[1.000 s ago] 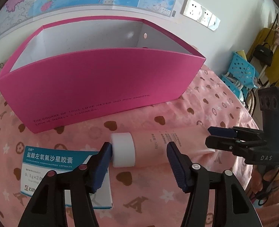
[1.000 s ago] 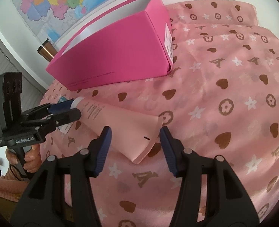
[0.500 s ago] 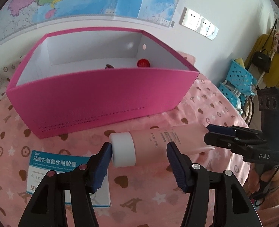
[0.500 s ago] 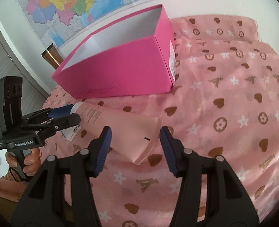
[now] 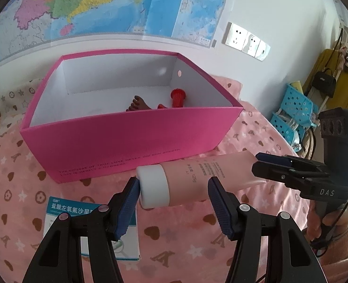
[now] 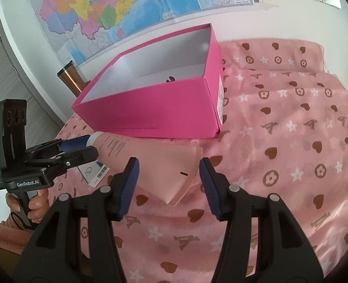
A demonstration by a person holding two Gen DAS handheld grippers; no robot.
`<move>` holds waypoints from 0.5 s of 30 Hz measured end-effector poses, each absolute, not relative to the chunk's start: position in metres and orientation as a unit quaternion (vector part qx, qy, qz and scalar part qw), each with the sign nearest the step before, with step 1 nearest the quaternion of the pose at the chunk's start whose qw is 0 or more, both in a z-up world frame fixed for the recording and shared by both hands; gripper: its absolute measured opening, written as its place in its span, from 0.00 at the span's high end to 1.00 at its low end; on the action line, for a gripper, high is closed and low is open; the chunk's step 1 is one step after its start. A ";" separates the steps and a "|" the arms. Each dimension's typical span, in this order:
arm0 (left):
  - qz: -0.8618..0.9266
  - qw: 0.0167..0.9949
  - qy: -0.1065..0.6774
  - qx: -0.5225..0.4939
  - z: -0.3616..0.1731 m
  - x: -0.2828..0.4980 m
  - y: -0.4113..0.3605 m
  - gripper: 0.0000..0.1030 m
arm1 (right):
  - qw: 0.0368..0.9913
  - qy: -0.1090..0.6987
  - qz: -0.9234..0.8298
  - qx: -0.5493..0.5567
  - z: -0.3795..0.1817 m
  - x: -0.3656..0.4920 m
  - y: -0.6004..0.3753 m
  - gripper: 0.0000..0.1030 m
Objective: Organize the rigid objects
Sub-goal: 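Close the right gripper around the pink tube's body, then lift the pink tube with the right gripper toward the magenta box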
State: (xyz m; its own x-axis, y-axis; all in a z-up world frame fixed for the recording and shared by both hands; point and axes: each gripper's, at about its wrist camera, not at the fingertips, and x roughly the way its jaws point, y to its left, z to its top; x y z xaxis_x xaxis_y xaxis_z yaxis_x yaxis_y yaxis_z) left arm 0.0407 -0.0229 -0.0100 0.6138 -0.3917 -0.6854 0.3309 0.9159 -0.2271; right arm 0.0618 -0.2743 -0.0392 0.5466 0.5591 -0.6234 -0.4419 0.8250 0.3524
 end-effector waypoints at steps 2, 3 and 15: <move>-0.201 0.898 0.389 -0.039 -0.009 0.040 -0.022 0.42 | 0.877 0.379 0.286 0.077 -0.038 0.062 -0.274 0.46; -0.200 0.899 0.388 -0.039 -0.009 0.040 -0.022 0.42 | 0.877 0.378 0.286 0.076 -0.037 0.062 -0.273 0.46; -0.197 0.905 0.376 -0.039 -0.001 0.037 -0.021 0.42 | 0.882 0.365 0.290 0.072 -0.029 0.063 -0.270 0.46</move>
State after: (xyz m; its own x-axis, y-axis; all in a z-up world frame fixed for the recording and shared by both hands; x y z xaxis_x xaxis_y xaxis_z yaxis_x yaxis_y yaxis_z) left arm 0.0375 -0.0214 -0.0007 0.6403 -0.3859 -0.6641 0.3267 0.9193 -0.2193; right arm 0.0628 -0.2704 -0.0291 0.5653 0.5639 -0.6020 -0.4585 0.8215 0.3390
